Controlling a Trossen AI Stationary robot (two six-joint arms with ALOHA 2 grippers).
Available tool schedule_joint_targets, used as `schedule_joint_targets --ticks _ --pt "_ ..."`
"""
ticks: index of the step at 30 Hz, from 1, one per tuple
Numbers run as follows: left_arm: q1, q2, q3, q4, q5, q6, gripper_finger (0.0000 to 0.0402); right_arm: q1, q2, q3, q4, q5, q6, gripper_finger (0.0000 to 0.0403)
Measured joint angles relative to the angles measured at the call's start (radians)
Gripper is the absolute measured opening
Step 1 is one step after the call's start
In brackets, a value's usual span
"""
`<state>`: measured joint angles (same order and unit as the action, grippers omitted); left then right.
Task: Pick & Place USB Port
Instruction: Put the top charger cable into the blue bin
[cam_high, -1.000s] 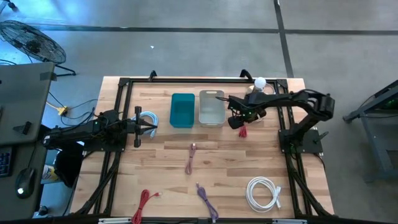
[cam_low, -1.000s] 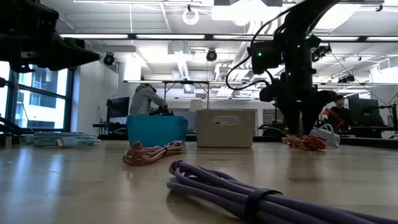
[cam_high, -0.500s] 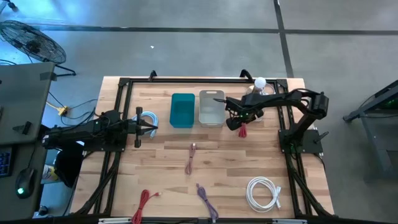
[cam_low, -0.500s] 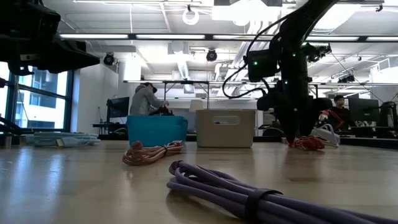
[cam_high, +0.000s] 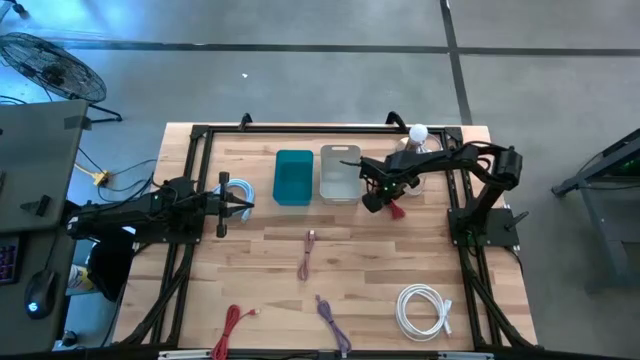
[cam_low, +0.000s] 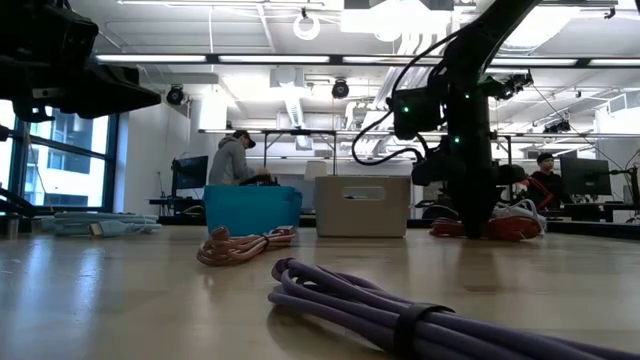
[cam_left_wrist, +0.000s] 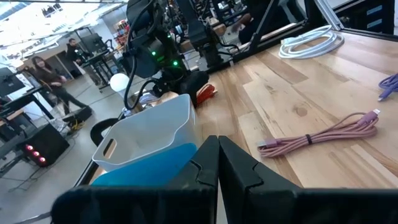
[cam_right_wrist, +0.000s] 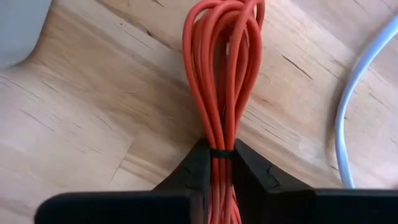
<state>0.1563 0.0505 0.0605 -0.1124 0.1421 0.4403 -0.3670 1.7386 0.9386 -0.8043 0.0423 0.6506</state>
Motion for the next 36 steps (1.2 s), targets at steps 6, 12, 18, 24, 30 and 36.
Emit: schedule_joint_targets --ticks 6,12,18,24,30,36 --pt "0.000 0.000 0.000 0.000 0.000 0.000 0.0000 0.025 0.001 -0.001 -0.047 0.045 -0.005 0.0034" --pt "0.000 0.000 0.000 0.001 0.000 0.000 0.0000 0.076 -0.030 -0.012 -0.138 0.096 0.000 0.0034" --pt "0.000 0.000 0.000 0.009 -0.003 0.000 0.0000 0.150 -0.155 -0.008 -0.255 0.119 0.074 0.0034" --pt "0.000 0.000 -0.001 0.014 -0.024 0.009 0.0000 0.274 -0.359 -0.006 -0.266 0.174 0.198 0.0034" --pt "0.000 0.000 -0.008 0.086 -0.025 -0.002 0.0000 0.433 -0.569 -0.006 -0.131 0.315 0.226 0.0034" --pt "0.000 0.000 -0.007 0.195 -0.010 -0.052 0.0000 0.568 -0.669 -0.005 0.235 0.407 -0.065 0.0034"
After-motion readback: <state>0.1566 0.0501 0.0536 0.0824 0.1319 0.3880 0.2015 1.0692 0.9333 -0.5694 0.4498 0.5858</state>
